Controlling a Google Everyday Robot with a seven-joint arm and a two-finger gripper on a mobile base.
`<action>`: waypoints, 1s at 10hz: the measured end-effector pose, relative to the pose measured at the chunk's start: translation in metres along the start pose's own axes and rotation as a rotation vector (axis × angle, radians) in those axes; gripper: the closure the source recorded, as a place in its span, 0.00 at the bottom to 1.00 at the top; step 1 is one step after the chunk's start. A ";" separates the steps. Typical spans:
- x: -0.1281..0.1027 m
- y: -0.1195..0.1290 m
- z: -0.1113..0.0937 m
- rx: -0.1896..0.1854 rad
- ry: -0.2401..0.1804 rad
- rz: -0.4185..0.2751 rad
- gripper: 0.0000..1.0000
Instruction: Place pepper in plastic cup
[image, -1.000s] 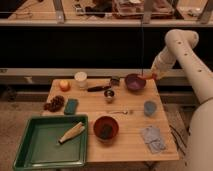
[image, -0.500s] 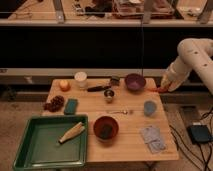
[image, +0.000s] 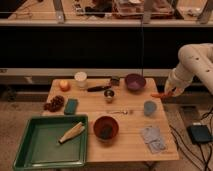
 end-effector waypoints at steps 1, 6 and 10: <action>-0.003 0.000 0.001 -0.009 0.002 -0.015 0.92; -0.017 0.001 0.013 -0.039 0.000 -0.054 0.92; -0.024 -0.006 0.025 -0.045 -0.012 -0.079 0.92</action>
